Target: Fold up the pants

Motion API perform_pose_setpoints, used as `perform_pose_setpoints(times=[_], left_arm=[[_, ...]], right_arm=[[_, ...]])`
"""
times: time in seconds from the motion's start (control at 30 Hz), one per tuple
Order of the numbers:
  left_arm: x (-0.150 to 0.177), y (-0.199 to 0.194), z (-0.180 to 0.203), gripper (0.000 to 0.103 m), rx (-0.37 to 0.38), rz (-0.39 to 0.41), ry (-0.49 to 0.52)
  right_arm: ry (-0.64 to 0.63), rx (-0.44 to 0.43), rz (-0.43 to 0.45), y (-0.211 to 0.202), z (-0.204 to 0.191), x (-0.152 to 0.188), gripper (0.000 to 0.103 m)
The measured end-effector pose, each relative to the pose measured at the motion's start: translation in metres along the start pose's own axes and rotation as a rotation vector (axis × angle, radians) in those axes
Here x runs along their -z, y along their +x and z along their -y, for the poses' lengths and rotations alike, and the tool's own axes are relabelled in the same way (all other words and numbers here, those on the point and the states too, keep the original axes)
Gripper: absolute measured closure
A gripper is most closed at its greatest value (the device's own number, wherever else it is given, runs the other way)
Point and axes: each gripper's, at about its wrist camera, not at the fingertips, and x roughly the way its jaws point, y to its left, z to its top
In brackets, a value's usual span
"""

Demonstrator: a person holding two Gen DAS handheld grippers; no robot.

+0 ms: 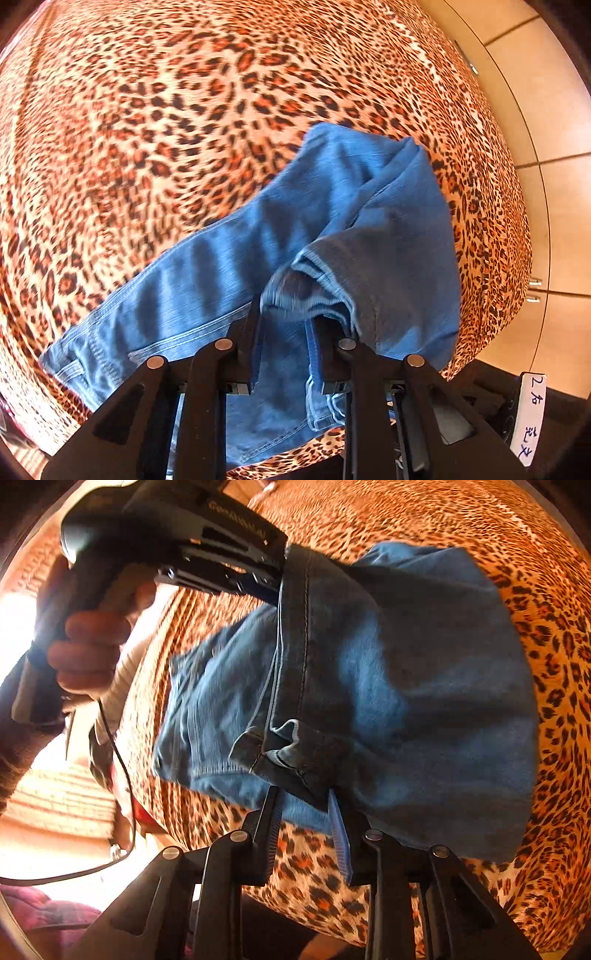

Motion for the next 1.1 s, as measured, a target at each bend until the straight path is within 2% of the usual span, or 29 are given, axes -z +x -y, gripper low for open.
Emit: perform_pose_setpoints(times=[0.1,0.17,0.2,0.23,0.27,0.33,0.43,0.5,0.63,0.73,0.83,1.0,1.07,1.1], left_arm=[[0.024,-0.020,-0.027,0.082,0.017,0.054,-0.066],[0.045,-0.030,-0.043,0.071,0.029,0.079,-0.136],[0.057,-0.033,-0.048,0.067,0.047,0.092,-0.172],[0.069,-0.033,-0.051,0.058,0.068,0.096,-0.206],[0.081,-0.032,-0.049,0.055,0.097,0.094,-0.235],[0.105,-0.022,-0.044,0.054,0.169,0.088,-0.297],[0.131,0.000,-0.021,0.053,0.240,0.072,-0.400],[0.143,0.015,-0.007,0.053,0.272,0.067,-0.482],[0.157,0.038,0.015,0.053,0.333,0.076,-0.662],[0.160,0.044,0.024,0.053,0.290,0.100,-0.764],[0.162,0.052,0.026,0.052,0.310,0.115,-0.884],[0.160,0.065,0.027,0.051,0.285,0.129,-1.049],[0.168,0.065,0.027,0.055,0.270,0.146,-1.106],[0.172,0.064,0.029,0.058,0.260,0.158,-1.126]], right_arm=[[-0.034,-0.026,-0.001,-0.016,-0.006,0.003,0.070],[-0.012,-0.050,0.045,-0.039,0.003,0.000,0.058],[0.010,-0.060,0.076,-0.051,0.012,-0.003,0.056],[0.031,-0.069,0.104,-0.062,0.021,-0.006,0.053],[0.052,-0.074,0.131,-0.073,0.032,-0.012,0.053],[0.082,-0.076,0.156,-0.087,0.051,-0.028,0.050],[0.085,-0.093,0.141,-0.095,0.077,-0.053,0.050],[0.047,-0.119,0.114,-0.094,0.088,-0.070,0.050],[-0.096,-0.147,0.035,-0.088,0.080,-0.103,0.050],[-0.229,-0.135,-0.020,-0.075,0.071,-0.128,0.050],[-0.319,-0.126,-0.069,-0.059,0.059,-0.152,0.048],[-0.467,-0.071,-0.090,-0.018,0.033,-0.191,0.046],[-0.508,-0.040,-0.094,0.001,0.021,-0.198,0.044],[-0.527,-0.058,-0.131,0.010,0.013,-0.197,0.045]])
